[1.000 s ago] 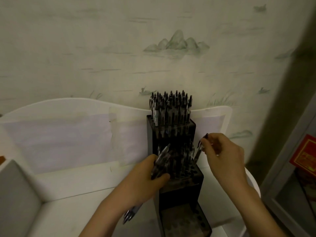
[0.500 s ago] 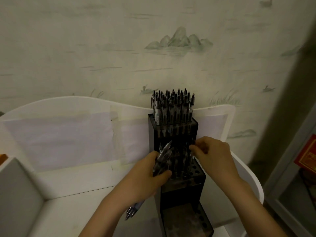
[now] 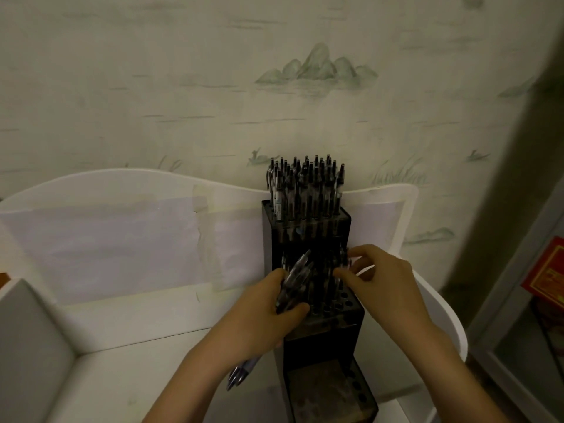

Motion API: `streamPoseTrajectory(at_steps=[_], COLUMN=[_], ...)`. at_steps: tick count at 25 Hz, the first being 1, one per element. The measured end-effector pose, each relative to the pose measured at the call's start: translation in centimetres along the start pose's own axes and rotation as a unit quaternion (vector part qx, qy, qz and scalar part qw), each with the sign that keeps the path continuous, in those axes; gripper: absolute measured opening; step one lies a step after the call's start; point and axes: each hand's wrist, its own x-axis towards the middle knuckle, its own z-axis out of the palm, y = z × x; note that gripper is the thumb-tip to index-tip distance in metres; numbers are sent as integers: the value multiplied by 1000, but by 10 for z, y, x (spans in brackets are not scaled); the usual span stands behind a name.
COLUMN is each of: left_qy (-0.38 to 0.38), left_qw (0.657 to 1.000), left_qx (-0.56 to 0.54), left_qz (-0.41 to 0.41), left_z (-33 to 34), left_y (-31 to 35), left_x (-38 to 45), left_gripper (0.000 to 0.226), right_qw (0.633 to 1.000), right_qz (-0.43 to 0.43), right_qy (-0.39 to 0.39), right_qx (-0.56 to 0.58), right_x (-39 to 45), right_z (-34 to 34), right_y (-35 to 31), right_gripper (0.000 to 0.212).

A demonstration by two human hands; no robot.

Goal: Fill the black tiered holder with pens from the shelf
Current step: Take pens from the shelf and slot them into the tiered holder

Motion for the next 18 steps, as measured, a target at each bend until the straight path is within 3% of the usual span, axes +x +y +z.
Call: streamPoseTrajectory(at_steps=[2, 3, 7, 9, 14, 18], left_qy=[-10, -17, -40, -39, -37, -38], left_qw=[1000, 1000, 999, 999, 999, 999], left_qx=[-7, -12, -2, -1, 5, -5], left_qz=[-6, -13, -16, -12, -16, -17], left_z=[3, 4, 13, 15, 18, 19], left_y=[0, 1, 3, 4, 5, 8], left_x=[1, 2, 4, 4, 3, 3], left_gripper=[14, 15, 17, 14, 14, 18], right_qw=[996, 993, 943, 922, 902, 884], right_qz=[-28, -26, 63, 103, 127, 162], right_qy=[47, 35, -147, -185, -194, -158], right_qx=[65, 114, 292, 325, 365, 410], right_x=[-10, -13, -21, -23, -28, -24], right_z=[-2, -2, 0, -2, 1, -1], right_y=[-8, -13, -26, -24, -19, -17], right_gripper=[10, 7, 30, 36, 27, 40])
